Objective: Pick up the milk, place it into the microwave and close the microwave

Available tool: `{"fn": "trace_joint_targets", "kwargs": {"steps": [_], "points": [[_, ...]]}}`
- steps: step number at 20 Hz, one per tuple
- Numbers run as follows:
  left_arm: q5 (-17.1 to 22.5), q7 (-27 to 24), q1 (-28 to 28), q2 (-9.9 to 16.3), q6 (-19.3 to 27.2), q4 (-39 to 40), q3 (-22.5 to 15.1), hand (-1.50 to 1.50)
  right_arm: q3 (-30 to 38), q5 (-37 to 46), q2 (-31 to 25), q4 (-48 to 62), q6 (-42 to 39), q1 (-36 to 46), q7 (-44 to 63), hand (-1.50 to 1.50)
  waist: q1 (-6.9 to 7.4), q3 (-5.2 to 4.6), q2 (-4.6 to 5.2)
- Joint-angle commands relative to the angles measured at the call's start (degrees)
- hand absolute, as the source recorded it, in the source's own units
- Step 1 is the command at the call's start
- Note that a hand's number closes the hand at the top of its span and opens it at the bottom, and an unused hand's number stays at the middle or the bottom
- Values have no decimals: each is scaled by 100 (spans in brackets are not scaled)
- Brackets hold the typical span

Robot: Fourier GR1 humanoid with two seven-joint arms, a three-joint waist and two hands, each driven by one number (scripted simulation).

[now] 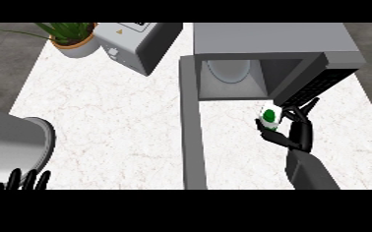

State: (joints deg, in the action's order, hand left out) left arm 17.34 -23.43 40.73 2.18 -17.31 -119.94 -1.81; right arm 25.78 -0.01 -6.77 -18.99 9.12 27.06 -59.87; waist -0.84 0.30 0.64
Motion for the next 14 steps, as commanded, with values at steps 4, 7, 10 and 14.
{"fn": "trace_joint_targets", "kwargs": {"steps": [4,7,10,14], "points": [[-153,7,255,-125,30,-181,-217,-150,-659,372,360,-896,-104,-151,-307,150,4,-45,-146],[-294,-211,282,-210,-51,128,-336,-150,-830,369,375,-1419,-130,-439,-11,150,-36,-53,-161],[13,68,350,-107,-62,-163,-229,-150,-1146,495,574,-2052,-23,-1167,202,150,-94,-54,-161],[-101,-161,297,-91,-70,-11,-62,-150,-1558,470,639,-3082,-500,-1655,694,150,-121,-57,-164]]}}
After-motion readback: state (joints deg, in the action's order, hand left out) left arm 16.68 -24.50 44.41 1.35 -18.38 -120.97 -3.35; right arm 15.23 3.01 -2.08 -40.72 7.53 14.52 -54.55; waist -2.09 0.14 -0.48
